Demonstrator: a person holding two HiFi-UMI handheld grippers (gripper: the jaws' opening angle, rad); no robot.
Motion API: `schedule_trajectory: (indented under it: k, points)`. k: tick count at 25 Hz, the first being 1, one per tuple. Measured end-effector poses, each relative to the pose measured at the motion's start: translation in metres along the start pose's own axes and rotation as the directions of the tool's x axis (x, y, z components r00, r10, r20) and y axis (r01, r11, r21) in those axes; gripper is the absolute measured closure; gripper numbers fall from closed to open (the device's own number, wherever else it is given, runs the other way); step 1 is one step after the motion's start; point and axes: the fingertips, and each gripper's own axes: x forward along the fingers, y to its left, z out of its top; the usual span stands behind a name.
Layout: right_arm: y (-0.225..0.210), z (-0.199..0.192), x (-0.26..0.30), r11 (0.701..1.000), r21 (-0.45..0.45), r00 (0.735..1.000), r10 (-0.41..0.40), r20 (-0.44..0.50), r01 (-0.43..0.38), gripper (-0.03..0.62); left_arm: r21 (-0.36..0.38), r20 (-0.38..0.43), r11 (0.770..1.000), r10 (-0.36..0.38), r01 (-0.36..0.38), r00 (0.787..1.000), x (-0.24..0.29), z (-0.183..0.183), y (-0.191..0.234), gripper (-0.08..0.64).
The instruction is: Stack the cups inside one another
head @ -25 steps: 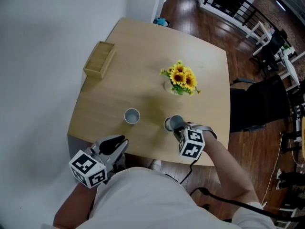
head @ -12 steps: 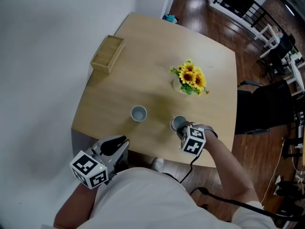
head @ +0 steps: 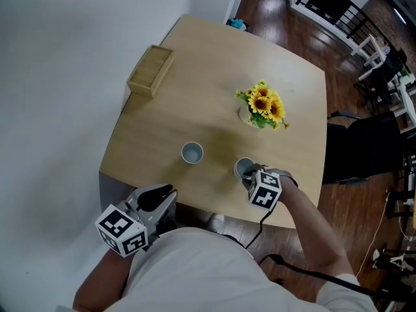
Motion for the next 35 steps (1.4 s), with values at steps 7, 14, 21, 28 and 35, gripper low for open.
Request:
schedule_trajectory:
  k: [7,14,21,28,35]
  points:
    - [0.000,0.006,-0.022,0.999,0.027,0.997,-0.047,0.053,0.046,0.531,0.012,-0.001,1.000,-0.015,0.015,1.000,0.003,0.003,-0.006,0.494]
    - [0.009,0.016,-0.063,0.987,0.121,0.980,-0.128,0.152,0.110,0.532,0.055,-0.015,0.998,-0.040,0.041,0.999,0.007,0.005,-0.013,0.494]
    - [0.034,0.011,-0.105,0.935,0.316,0.941,-0.242,0.238,0.160,0.532,0.131,-0.036,0.989,-0.070,0.074,0.997,0.015,0.007,-0.025,0.495]
    - [0.052,0.003,-0.113,0.918,0.350,0.935,-0.274,0.223,0.185,0.532,0.095,-0.015,0.990,-0.100,0.101,0.995,0.019,0.013,-0.025,0.476]
    - [0.047,0.038,-0.104,0.942,0.265,0.931,-0.271,0.244,0.205,0.531,0.117,-0.010,0.987,-0.112,0.112,0.994,0.009,0.016,-0.018,0.472]
